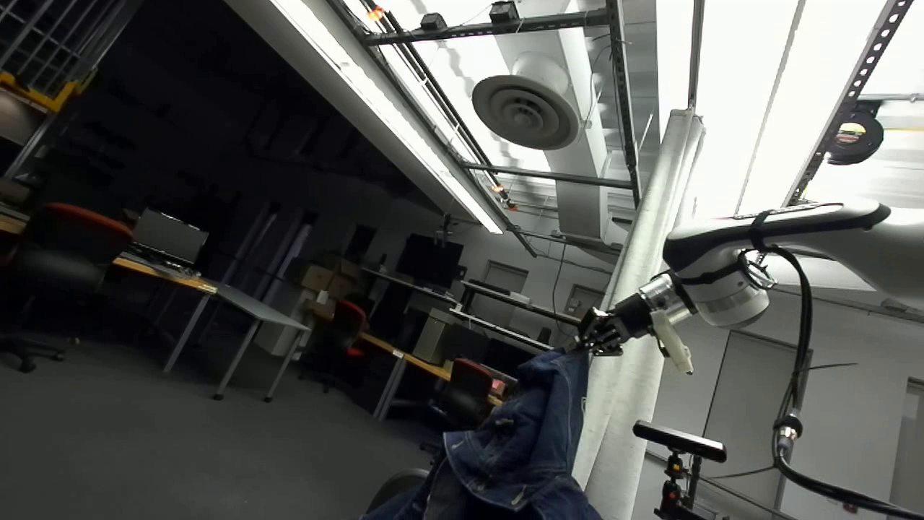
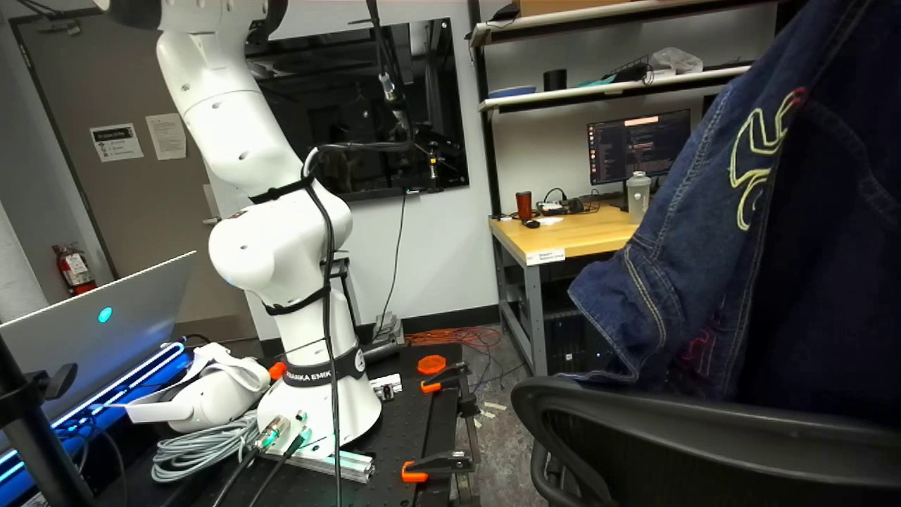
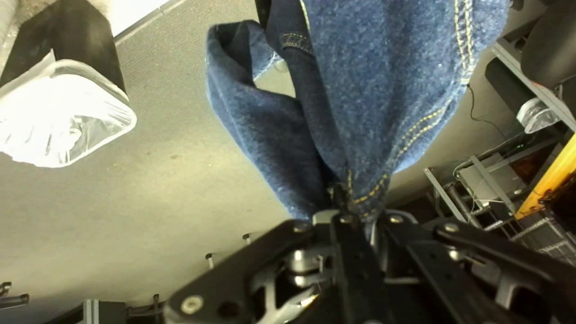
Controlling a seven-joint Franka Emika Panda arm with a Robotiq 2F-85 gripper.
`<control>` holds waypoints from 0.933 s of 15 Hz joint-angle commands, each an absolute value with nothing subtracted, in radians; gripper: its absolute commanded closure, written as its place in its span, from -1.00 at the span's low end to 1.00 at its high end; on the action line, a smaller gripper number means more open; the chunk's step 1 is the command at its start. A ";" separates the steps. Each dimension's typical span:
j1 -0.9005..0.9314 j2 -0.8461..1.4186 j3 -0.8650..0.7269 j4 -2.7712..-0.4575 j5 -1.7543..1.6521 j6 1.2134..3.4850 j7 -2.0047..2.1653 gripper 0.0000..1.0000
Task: Hang the blue jean jacket on the backrest of the chair
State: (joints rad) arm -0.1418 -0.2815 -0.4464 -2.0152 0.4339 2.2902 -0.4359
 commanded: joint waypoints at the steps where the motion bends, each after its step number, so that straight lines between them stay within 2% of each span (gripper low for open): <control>1: -0.173 -0.331 -0.452 -1.921 0.448 2.248 -0.398 0.97; 6: -0.189 -0.320 -0.494 -1.840 0.452 2.241 -0.381 0.97; 14: -0.199 -0.218 -0.501 -1.845 0.453 2.250 -0.387 0.97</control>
